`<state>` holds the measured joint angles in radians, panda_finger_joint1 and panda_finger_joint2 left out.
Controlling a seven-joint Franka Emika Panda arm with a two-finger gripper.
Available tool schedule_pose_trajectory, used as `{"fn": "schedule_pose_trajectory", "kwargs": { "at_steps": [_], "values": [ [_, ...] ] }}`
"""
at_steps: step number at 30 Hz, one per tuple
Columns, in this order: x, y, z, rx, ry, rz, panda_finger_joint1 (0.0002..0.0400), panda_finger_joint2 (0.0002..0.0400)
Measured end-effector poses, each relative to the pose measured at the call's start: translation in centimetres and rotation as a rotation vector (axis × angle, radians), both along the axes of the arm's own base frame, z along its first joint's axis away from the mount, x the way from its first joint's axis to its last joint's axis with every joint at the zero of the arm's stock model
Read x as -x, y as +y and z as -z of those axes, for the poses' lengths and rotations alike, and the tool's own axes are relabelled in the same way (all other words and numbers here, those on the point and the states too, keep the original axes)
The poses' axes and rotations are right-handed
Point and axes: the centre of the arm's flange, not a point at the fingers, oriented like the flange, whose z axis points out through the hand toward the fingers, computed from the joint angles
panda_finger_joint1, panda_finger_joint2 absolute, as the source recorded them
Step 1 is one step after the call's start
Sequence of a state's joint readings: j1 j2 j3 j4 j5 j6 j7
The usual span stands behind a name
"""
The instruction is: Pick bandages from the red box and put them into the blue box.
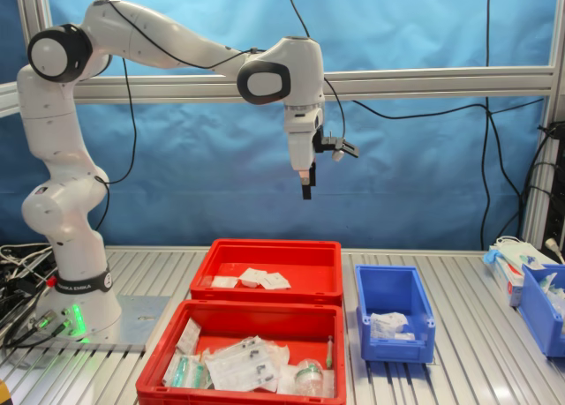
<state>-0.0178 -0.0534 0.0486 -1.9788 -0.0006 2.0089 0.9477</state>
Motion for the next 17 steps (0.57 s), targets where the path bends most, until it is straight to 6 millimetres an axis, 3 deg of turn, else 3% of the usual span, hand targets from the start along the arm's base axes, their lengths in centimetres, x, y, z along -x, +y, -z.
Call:
{"fn": "schedule_pose_trajectory", "kwargs": {
  "at_steps": [17],
  "values": [
    [0.21, 0.09, 0.46, 0.001, 0.016, -0.002, 0.0400, 0.0400]
  ]
}}
